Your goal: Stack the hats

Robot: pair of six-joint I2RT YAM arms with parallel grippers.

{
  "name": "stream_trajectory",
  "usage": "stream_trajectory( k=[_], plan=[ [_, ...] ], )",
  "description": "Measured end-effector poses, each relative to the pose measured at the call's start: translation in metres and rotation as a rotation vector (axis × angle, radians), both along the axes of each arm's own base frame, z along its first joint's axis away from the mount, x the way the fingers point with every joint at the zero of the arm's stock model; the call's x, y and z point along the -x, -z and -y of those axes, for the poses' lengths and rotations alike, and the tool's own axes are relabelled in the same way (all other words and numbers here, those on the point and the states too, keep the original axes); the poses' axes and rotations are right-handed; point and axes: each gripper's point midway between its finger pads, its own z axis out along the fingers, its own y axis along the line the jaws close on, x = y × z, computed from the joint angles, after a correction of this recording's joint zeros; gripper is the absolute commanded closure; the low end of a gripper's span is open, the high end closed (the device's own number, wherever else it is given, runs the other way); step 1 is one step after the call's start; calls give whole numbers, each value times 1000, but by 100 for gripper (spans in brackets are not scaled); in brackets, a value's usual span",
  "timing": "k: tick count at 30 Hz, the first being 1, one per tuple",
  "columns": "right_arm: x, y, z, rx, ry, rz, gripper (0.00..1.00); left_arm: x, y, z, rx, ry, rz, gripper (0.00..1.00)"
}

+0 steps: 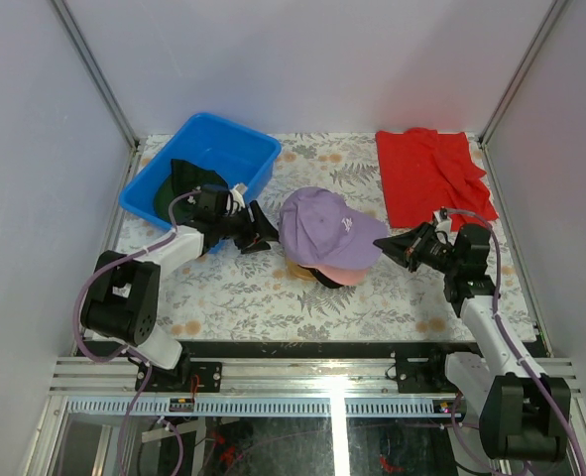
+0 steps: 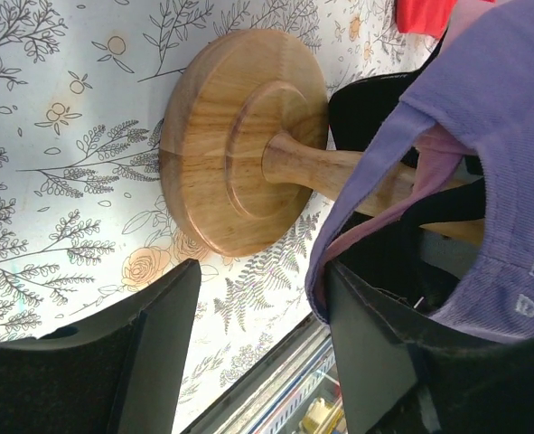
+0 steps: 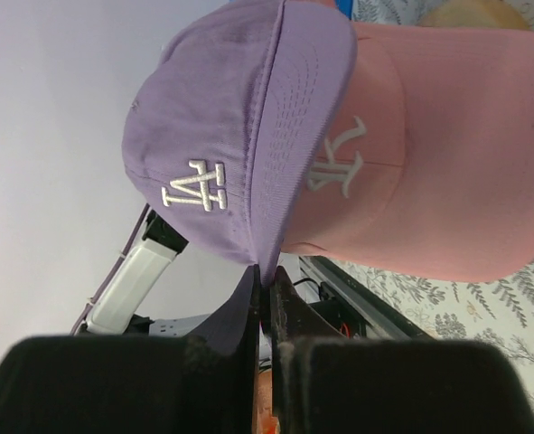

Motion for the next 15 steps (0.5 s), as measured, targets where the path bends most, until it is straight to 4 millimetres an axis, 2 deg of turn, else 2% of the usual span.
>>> stream_trajectory(
  k=[8, 15],
  plan=[
    [7, 43, 10, -3, 0, -92, 100, 2, 5, 1, 3, 12, -1, 47],
    [9, 68, 10, 28, -53, -117, 100, 6, 10, 3, 15, 28, -4, 48]
  ],
)
